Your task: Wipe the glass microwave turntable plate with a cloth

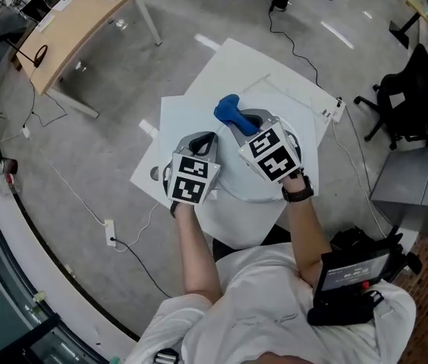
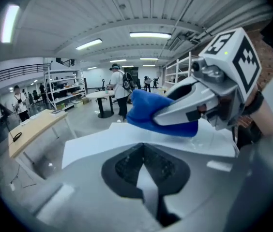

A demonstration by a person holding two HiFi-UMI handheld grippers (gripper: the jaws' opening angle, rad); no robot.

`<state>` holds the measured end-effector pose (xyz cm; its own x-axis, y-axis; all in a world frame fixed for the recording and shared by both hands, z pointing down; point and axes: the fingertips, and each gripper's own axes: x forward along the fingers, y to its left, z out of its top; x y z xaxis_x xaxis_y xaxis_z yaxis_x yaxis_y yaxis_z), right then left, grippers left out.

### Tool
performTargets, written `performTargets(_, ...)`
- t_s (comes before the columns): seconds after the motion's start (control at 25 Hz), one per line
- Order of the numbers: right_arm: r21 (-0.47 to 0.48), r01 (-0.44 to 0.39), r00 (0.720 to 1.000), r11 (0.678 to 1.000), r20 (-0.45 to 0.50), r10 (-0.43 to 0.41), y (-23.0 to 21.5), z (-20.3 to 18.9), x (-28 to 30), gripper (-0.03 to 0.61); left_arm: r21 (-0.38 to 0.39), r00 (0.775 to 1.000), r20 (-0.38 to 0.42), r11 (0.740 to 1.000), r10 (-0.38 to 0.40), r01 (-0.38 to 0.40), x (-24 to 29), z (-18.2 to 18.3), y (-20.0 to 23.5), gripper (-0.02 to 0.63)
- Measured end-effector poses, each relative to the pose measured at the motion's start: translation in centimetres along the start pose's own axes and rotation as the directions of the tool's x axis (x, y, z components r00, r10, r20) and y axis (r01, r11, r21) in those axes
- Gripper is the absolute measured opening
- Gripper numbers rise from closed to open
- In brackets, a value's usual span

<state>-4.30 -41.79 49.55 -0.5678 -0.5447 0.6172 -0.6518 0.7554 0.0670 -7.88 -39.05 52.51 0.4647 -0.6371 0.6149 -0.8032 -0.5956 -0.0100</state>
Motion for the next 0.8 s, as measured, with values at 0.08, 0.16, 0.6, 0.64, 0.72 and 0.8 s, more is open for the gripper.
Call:
performTargets(0.08,-0.092,-0.050,0.998,0.995,-0.052,0.045,0.8,-0.2,0.8,0.063,0.023,0.998,-0.059,0.999,-0.031,0.033,0.5,-0.8,-0.4,0.004)
performTargets(0.16,-0.155,-0.097,0.992,0.983,-0.091,0.084,1.5,-0.5,1.3,0.063,0.036,0.994,-0.102,0.998,-0.041,0.045,1.0,-1.4,-0.7,0.004)
performTargets(0.6,-0.298,0.062,0.963,0.953,-0.234,-0.136,-4.3,-3.6,2.4,0.063,-0.014,0.988,-0.151,1.000,-0.030,0.028,1.3,-1.9,-0.2,0.005)
performTargets(0.64,-0.280,0.081,0.960,0.957,-0.237,-0.150,-5.2,-3.9,2.0,0.063,-0.026,0.989,-0.148,0.999,-0.028,0.024,1.3,-2.0,0.0,0.005)
performTargets(0.72,-0.252,0.113,0.953,0.961,-0.245,-0.176,-6.5,-4.7,1.1,0.063,-0.047,0.990,-0.142,0.999,-0.022,0.016,1.1,-2.0,0.3,0.005)
performTargets(0.8,-0.230,0.141,0.947,0.963,-0.253,-0.199,-7.6,-5.6,0.0,0.063,-0.044,0.990,-0.141,0.999,-0.014,0.008,1.0,-2.0,0.5,0.005)
